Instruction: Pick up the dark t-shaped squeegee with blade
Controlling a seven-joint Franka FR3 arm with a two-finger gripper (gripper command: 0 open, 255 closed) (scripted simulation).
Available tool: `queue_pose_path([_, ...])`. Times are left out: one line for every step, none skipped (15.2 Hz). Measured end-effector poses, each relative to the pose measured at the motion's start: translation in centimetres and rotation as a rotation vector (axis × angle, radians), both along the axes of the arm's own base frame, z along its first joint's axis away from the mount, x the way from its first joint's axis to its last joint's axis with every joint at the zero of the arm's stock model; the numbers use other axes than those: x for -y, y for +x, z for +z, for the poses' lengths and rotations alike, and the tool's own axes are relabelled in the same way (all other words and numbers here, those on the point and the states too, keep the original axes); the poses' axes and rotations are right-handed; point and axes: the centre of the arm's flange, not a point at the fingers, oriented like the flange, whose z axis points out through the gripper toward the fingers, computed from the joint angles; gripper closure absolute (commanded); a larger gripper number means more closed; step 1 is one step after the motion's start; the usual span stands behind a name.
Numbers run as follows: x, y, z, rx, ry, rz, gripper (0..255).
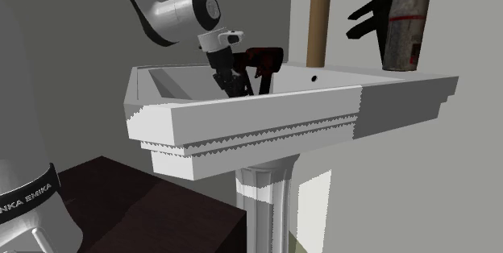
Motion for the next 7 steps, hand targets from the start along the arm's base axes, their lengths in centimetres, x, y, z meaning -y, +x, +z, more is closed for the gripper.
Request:
queue_pose_path([-0.1, -0.1, 0.5, 0.000, 0.000, 0.000, 255])
queue_pose_path([0.1, -0.1, 1.1, 0.000, 0.000, 0.000, 255])
queue_pose_path([0.1, -0.1, 1.6, 0.000, 0.000, 0.000, 255])
queue_pose_path([0.3, 0.0, 2.0, 0.000, 0.000, 0.000, 255])
queue_pose_path([0.2, -0.1, 2.6, 0.000, 0.000, 0.000, 255])
queue_pose_path([0.2, -0.2, 3.2, 0.000, 0.000, 0.000, 255])
queue_pose_path([0.1, -0.2, 3.5, -0.001, 0.000, 0.000, 255])
